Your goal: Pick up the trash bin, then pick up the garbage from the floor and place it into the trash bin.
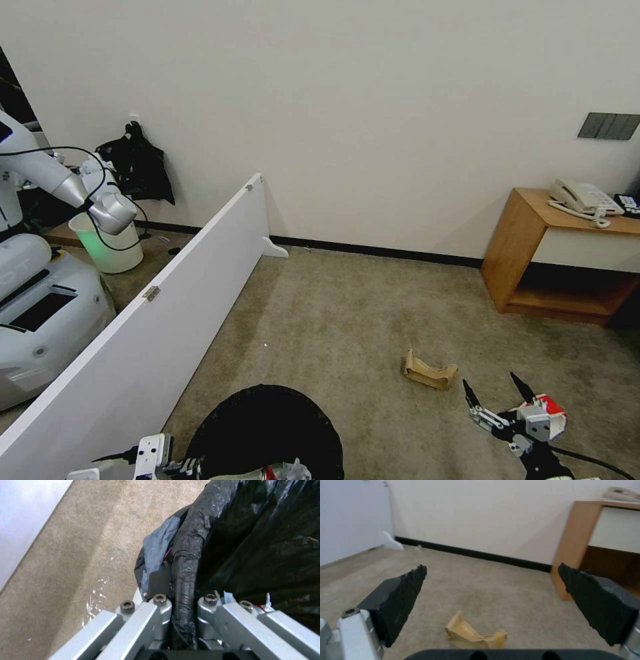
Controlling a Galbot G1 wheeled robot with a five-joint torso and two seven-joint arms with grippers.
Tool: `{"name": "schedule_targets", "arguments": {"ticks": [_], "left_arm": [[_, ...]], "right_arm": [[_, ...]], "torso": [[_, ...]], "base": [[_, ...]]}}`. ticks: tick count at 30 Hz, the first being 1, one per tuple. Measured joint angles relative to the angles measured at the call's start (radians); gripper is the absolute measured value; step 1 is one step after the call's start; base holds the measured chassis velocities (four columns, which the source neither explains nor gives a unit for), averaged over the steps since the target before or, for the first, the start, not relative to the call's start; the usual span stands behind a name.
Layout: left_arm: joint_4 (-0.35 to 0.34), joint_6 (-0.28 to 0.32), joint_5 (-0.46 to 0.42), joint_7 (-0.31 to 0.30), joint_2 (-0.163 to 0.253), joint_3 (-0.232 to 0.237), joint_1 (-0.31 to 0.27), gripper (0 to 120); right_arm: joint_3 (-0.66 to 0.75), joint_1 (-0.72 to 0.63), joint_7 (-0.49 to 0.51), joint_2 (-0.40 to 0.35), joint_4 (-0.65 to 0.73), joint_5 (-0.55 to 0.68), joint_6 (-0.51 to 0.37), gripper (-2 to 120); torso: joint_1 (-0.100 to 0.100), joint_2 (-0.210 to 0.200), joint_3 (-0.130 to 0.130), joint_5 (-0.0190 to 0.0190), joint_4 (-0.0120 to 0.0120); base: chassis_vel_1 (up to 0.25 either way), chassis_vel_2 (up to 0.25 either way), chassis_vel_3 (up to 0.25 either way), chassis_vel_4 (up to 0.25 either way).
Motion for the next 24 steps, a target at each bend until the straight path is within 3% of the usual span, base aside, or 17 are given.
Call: {"name": "schedule_targets", "arguments": {"ticks": [24], "left_arm": [[0.000,-0.002,0.010,0.001,-0.010,0.012,0.000,4]], "right_arm": [[0.107,-0.068,-0.007,-0.005,-0.067,0.012,0.018,100]], "torso": [[0.000,0.000,0.000,0.0001,0.0000]], "base": [[0.000,0.000,0.000,0.000]]}}
